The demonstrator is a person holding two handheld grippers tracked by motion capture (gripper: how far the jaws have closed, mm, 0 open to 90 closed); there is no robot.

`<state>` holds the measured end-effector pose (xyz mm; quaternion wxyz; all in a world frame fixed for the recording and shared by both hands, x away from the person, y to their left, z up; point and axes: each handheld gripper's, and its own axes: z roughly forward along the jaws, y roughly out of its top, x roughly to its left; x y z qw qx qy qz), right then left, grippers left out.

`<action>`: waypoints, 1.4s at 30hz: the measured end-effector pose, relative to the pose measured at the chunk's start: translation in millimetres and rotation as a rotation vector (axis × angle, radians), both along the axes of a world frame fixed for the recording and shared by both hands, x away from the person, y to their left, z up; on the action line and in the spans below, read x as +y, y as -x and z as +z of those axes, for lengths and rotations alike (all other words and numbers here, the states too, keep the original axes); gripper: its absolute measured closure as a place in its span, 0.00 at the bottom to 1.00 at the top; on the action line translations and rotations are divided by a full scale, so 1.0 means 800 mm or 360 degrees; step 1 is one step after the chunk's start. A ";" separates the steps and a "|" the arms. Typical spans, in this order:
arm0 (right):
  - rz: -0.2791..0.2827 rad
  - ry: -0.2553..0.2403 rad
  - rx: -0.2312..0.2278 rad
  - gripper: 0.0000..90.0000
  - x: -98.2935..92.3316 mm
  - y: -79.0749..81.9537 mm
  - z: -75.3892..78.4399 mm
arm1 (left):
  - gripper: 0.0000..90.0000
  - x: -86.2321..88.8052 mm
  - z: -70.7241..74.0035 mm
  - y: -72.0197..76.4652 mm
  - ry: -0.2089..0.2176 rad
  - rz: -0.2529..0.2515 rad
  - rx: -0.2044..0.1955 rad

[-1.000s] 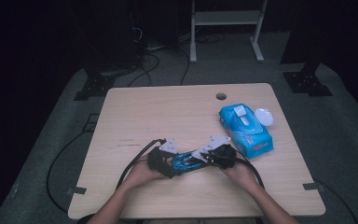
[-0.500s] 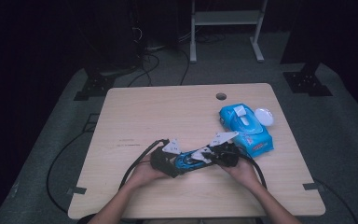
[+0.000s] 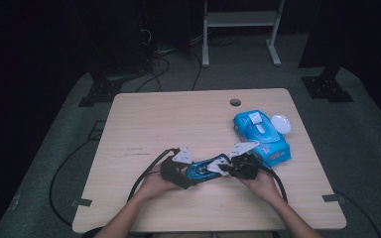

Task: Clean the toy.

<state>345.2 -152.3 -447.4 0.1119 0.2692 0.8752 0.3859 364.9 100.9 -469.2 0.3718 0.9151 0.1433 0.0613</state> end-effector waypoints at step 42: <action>0.0046 0.0024 -0.0003 0.91 0.014 0.002 0.002 | 0.26 0.003 -0.007 0.000 0.0001 0.0007 0.0039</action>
